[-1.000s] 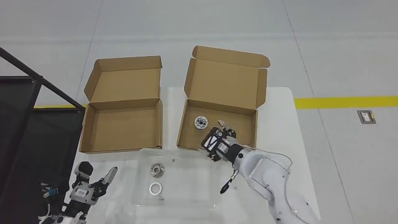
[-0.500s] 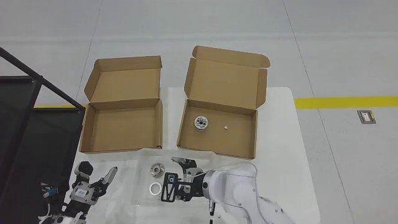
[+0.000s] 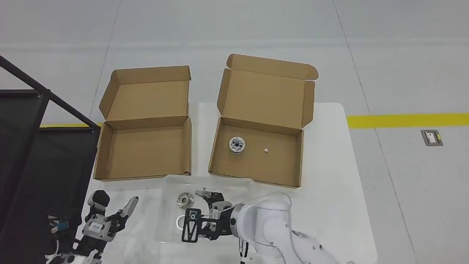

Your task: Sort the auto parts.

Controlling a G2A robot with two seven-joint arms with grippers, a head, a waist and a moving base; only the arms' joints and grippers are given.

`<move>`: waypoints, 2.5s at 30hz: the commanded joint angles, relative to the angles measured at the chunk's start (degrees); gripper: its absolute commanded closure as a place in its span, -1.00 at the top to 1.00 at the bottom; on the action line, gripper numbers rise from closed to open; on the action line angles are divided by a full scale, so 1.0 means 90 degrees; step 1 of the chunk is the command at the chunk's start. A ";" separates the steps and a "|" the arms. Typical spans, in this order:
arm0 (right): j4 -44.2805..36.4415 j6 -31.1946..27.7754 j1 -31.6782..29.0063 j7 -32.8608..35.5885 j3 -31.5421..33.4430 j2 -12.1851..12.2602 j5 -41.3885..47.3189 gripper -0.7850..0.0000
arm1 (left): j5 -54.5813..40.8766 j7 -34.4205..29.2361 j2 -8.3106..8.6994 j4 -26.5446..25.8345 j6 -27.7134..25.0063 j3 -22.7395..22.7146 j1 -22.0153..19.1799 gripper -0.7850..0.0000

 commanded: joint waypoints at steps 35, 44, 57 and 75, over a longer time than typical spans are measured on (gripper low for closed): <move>0.3609 -0.0108 0.2316 0.1938 -0.2234 -0.1692 0.1985 -0.19 | 0.0000 0.0000 0.0000 0.0000 0.0000 0.0000 0.0000 1.00; 0.4349 -0.0566 0.2598 0.1764 -0.2424 -0.1996 0.2182 -0.25 | 0.0000 0.0000 0.0000 0.0000 0.0000 0.0000 0.0000 1.00; 0.5181 -0.0099 0.2921 0.1048 -0.2434 -0.2327 0.1961 -0.21 | 0.0000 0.0000 0.0000 0.0000 0.0000 0.0000 0.0000 1.00; 0.3051 -0.0009 0.1829 -0.0455 -0.1600 -0.1373 0.0155 -0.17 | -0.0226 0.0031 -0.0005 -0.0099 -0.0124 -0.0139 0.0012 1.00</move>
